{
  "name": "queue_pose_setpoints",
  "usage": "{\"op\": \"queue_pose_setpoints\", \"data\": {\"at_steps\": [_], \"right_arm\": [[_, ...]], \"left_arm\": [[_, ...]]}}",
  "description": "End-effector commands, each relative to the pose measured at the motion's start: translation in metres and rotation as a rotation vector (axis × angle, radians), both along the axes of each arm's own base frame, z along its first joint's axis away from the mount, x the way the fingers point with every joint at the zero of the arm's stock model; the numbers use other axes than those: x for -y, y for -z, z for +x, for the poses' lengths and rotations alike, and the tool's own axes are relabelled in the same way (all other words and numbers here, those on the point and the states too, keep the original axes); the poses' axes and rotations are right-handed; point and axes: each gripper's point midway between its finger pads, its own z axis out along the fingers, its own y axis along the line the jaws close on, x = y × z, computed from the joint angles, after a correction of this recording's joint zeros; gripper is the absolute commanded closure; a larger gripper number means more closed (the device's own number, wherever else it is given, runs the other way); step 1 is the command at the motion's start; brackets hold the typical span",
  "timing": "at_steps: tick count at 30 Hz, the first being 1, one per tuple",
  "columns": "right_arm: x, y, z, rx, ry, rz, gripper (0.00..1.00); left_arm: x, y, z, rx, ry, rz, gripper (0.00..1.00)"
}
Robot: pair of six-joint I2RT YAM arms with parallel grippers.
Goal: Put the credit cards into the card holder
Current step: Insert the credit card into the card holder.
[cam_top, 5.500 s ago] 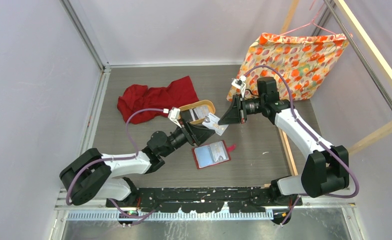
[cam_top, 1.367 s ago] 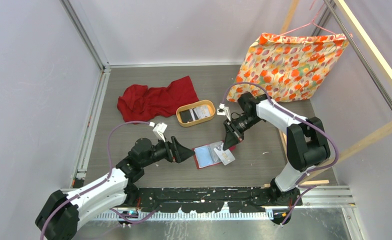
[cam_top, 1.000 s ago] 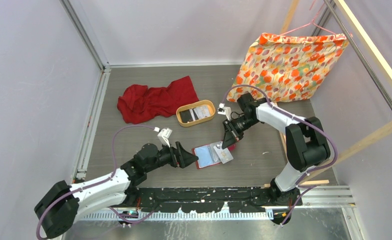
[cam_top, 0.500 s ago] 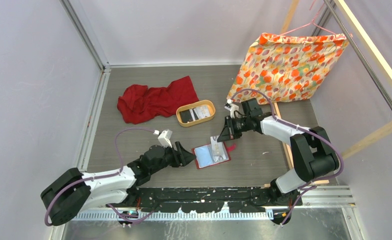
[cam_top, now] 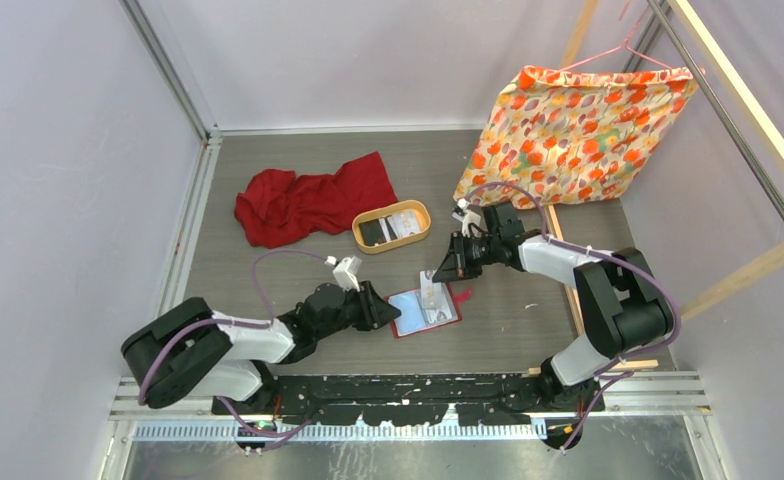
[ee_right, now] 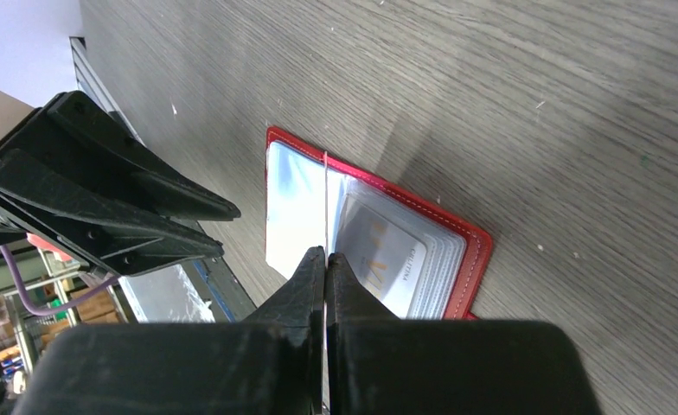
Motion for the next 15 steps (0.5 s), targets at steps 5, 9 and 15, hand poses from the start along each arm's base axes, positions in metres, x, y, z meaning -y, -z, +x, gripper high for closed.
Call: {"op": "queue_pose_setpoints", "data": {"at_steps": [5,9,15], "right_arm": [[-0.004,0.001,0.004,0.025,0.022,-0.005,0.99],[-0.005,0.005,0.001,0.025,0.018,-0.022,0.99],[-0.005,0.007,-0.002,0.008,0.015,-0.021,0.99]], "left_arm": [[0.022,-0.011,0.013,0.067,0.030,-0.053,0.70],[0.025,0.002,0.013,0.039,0.032,-0.043,0.70],[0.025,0.020,0.010,-0.009,0.029,-0.038,0.72]]}}
